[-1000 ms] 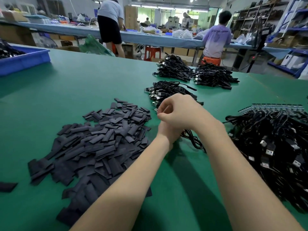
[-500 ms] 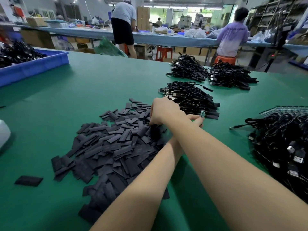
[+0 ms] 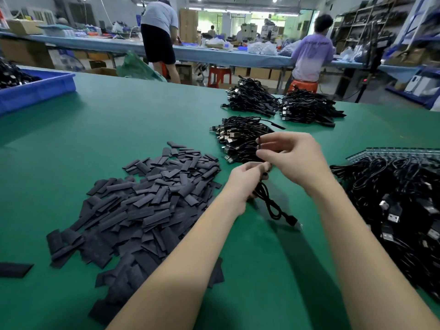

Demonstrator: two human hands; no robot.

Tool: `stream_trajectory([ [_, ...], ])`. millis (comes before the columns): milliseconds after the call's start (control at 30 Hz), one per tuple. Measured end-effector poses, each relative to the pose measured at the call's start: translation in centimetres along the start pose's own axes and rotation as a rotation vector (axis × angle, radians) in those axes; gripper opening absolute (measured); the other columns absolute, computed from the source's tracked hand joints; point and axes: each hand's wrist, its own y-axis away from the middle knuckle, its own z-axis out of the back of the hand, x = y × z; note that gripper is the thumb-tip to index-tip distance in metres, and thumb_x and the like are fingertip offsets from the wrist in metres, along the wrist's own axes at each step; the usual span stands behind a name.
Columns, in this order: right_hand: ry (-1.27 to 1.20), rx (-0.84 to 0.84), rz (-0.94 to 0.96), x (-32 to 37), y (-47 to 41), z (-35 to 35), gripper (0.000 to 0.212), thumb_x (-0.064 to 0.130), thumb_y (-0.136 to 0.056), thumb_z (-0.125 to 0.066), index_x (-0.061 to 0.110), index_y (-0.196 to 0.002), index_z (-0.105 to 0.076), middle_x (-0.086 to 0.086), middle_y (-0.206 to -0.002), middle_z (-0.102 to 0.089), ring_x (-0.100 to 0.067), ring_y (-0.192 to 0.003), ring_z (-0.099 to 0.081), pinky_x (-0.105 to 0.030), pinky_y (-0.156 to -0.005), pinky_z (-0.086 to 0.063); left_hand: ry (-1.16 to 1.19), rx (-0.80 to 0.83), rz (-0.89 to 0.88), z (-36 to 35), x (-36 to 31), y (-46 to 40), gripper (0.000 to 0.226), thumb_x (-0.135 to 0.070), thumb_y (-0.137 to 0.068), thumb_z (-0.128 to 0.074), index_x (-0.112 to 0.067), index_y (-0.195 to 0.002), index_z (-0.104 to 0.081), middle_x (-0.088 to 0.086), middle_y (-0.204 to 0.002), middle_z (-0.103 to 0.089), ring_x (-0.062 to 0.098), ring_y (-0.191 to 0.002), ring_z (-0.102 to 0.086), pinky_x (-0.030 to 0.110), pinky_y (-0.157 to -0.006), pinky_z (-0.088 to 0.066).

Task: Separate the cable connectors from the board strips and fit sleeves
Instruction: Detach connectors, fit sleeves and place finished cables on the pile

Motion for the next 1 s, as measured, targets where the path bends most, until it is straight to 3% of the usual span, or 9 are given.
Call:
stream_trajectory([
  [67,-0.249,-0.091,-0.041,-2.1,1.4,1.6,0.022,0.007,-0.085,-0.081,0.020,-0.102,-0.078,0.006,-0.093,-0.080,0.003,-0.075,-0.070,-0.010,-0.066,-0.049,-0.023,0.012,0.011,-0.3,0.2,-0.4,0.012,-0.036,-0.095,-0.067,-0.025,-0.096,-0.072,-0.007,-0.082,-0.067,0.012,-0.075,-0.055,0.024,-0.059,-0.035],
  [133,-0.372,-0.167,-0.123,-4.0,2.4,2.6,0.019,0.013,-0.086,-0.081,0.021,-0.103,-0.078,0.008,-0.096,-0.080,0.007,-0.067,-0.063,-0.007,-0.054,-0.041,-0.032,0.036,0.026,-0.3,0.3,-0.3,0.014,-0.039,-0.091,-0.070,-0.026,-0.095,-0.073,-0.012,-0.073,-0.069,0.008,-0.075,-0.057,0.028,-0.064,-0.035],
  [200,-0.443,-0.206,-0.214,-5.3,3.0,3.1,0.017,0.023,-0.086,-0.081,0.024,-0.102,-0.078,0.010,-0.100,-0.079,0.002,-0.064,-0.053,-0.012,-0.052,-0.036,-0.011,0.071,0.030,-0.3,0.2,-0.2,0.015,-0.039,-0.089,-0.073,-0.025,-0.094,-0.075,-0.017,-0.067,-0.070,0.002,-0.072,-0.061,0.030,-0.072,-0.039],
  [300,-0.562,-0.200,-0.258,-6.0,3.3,3.1,0.015,0.028,-0.087,-0.080,0.028,-0.101,-0.077,0.010,-0.106,-0.078,-0.006,-0.067,-0.044,-0.012,-0.050,-0.034,-0.001,0.124,0.053,-0.1,0.1,-0.3,0.015,-0.037,-0.087,-0.076,-0.025,-0.079,-0.080,-0.012,-0.071,-0.070,0.011,-0.082,-0.059,0.033,-0.083,-0.041],
  [433,-0.606,-0.160,-0.263,-5.9,3.5,2.6,0.017,0.025,-0.088,-0.079,0.025,-0.105,-0.077,0.009,-0.109,-0.078,-0.004,-0.062,-0.043,-0.012,-0.047,-0.032,0.032,0.210,0.074,0.2,-0.2,-0.3,0.023,-0.035,-0.090,-0.074,-0.020,-0.073,-0.076,-0.008,-0.070,-0.065,0.007,-0.058,-0.050,0.020,-0.061,-0.038],
  [533,-0.608,-0.135,-0.262,-5.9,3.5,2.5,0.014,0.022,-0.089,-0.078,0.026,-0.102,-0.077,0.009,-0.107,-0.078,-0.004,-0.058,-0.044,-0.013,-0.047,-0.031,0.043,0.253,0.059,0.3,-0.4,-0.1,0.020,-0.035,-0.092,-0.071,-0.020,-0.078,-0.071,-0.009,-0.070,-0.063,0.005,-0.054,-0.048,0.018,-0.054,-0.036],
  [833,-0.657,-0.044,-0.227,-6.2,3.7,2.4,0.013,0.026,-0.088,-0.078,0.034,-0.099,-0.078,0.009,-0.110,-0.077,-0.004,-0.058,-0.046,-0.014,-0.051,-0.034,0.035,0.360,-0.025,1.1,-0.5,0.1,0.028,-0.033,-0.095,-0.067,-0.024,-0.069,-0.075,-0.010,-0.072,-0.060,0.005,-0.058,-0.046,0.024,-0.060,-0.031],
  [1000,-0.671,0.100,-0.205,-6.4,3.8,2.6,0.020,0.031,-0.079,-0.084,0.034,-0.099,-0.078,0.012,-0.102,-0.075,-0.006,-0.055,-0.044,-0.012,-0.052,-0.037,-0.012,0.412,-0.085,1.2,-0.7,0.4,0.015,-0.038,-0.090,-0.069,-0.026,-0.086,-0.078,-0.011,-0.075,-0.058,0.005,-0.063,-0.047,0.023,-0.061,-0.033],
])
